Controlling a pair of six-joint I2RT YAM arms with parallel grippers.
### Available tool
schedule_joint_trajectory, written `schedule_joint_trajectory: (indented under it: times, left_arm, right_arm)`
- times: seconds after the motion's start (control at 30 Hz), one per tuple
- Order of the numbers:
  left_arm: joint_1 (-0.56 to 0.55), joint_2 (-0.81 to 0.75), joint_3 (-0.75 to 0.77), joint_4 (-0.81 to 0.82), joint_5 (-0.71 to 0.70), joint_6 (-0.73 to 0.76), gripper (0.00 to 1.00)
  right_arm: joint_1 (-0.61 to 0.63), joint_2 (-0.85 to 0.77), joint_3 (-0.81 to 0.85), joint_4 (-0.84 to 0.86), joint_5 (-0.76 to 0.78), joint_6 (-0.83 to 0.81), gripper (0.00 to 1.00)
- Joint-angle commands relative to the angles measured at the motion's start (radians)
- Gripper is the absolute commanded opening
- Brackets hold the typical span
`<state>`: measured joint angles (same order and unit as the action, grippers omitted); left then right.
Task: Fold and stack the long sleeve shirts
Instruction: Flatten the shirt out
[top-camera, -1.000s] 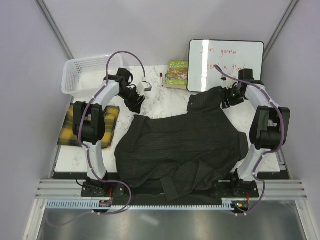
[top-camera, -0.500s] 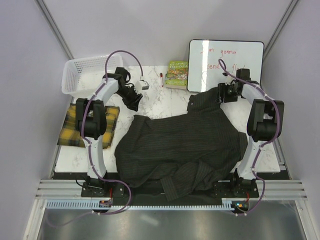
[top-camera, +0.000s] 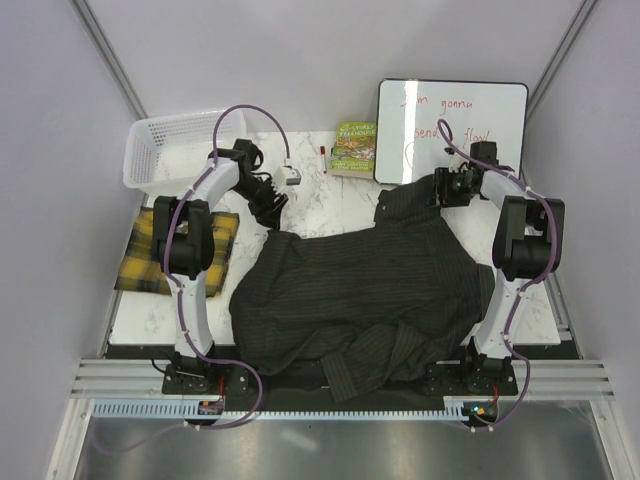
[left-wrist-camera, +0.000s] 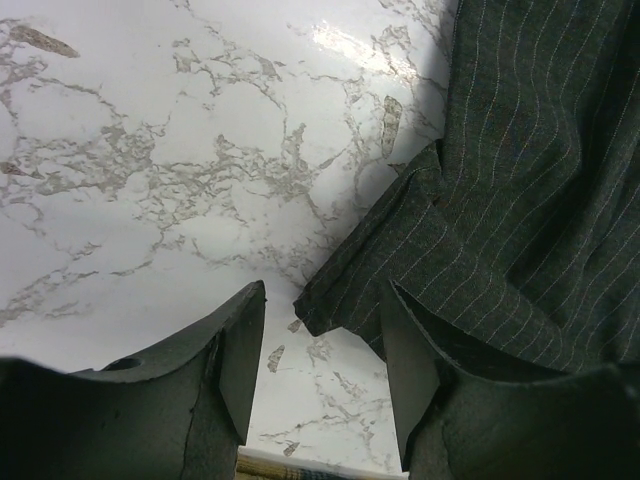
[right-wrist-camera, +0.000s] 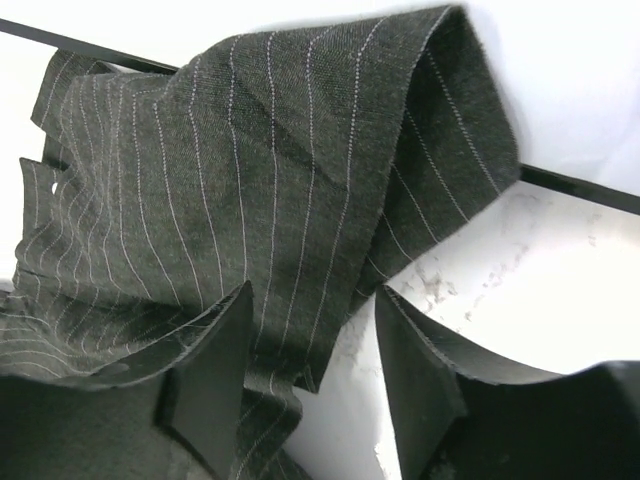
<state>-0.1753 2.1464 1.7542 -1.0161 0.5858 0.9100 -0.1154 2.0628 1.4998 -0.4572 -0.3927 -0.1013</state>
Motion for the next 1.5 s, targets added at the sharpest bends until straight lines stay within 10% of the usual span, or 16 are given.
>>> schedule_joint_trajectory:
  times: [0.0,0.27,0.5,0.7,1.17,1.47]
  left_arm:
    - [-0.004,0.009,0.004,-0.018,0.042,0.038,0.57]
    - [-0.003,-0.002,-0.028,-0.018,0.046,0.064,0.56]
    - [-0.006,-0.006,-0.088,-0.007,-0.012,0.108,0.51]
    - [0.026,-0.104,-0.140,0.017,0.023,0.076,0.02]
    - [0.071,-0.502,-0.570,0.468,-0.302,-0.029,0.02]
    - [0.068,-0.516,-0.573,0.749,-0.429,-0.194,0.40]
  right_arm:
    - [-0.004,0.033,0.025,0.038,-0.072,0.043,0.55]
    - [-0.012,0.011,0.025,0.037,-0.149,0.048,0.01]
    - [-0.021,-0.144,0.030,0.026,-0.186,0.000,0.00]
    - [-0.029,-0.243,0.027,-0.063,-0.173,-0.092,0.00]
    - [-0.095,-0.328,-0.012,-0.138,-0.166,-0.212,0.00]
    - [-0.075,-0.250,0.034,-0.106,-0.159,-0.181,0.00]
